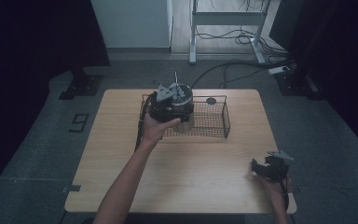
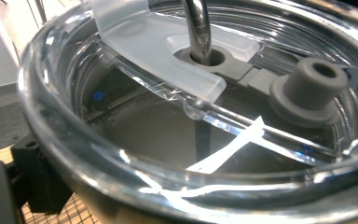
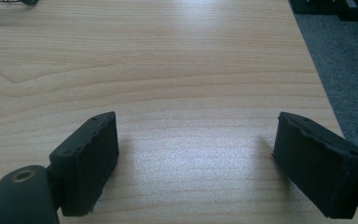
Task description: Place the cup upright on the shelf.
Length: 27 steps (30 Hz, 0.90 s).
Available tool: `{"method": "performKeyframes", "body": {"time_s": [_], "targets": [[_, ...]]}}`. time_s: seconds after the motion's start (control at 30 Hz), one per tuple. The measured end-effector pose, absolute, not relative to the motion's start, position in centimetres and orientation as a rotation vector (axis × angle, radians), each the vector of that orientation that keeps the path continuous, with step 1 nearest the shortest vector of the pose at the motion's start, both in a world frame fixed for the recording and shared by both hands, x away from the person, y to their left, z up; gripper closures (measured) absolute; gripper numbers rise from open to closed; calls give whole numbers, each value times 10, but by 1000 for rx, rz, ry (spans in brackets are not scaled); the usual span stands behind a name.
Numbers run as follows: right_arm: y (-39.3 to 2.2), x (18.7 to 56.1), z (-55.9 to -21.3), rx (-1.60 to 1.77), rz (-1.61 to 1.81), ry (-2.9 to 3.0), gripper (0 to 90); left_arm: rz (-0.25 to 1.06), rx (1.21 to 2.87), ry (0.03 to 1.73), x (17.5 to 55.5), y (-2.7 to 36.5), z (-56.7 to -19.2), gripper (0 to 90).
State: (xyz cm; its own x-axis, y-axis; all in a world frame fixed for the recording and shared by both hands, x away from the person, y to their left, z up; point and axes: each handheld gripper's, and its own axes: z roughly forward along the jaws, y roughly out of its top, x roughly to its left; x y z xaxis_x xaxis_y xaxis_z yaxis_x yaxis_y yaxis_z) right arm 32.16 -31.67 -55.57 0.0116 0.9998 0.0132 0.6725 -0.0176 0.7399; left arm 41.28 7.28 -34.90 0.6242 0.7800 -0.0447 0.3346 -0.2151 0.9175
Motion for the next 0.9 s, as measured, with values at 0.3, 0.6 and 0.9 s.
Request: {"method": "performKeyframes", "body": {"time_s": [0.3,0.6,0.9], "targets": [[-317,322,-556,1747,773,1714,139,544,1808,910,420,69,-349,41],[-317,322,-556,1751,769,1708,139,549,1821,922,434,68,-353,40],[-317,322,-556,1754,764,1702,136,566,1830,933,446,66,-355,41]]}}
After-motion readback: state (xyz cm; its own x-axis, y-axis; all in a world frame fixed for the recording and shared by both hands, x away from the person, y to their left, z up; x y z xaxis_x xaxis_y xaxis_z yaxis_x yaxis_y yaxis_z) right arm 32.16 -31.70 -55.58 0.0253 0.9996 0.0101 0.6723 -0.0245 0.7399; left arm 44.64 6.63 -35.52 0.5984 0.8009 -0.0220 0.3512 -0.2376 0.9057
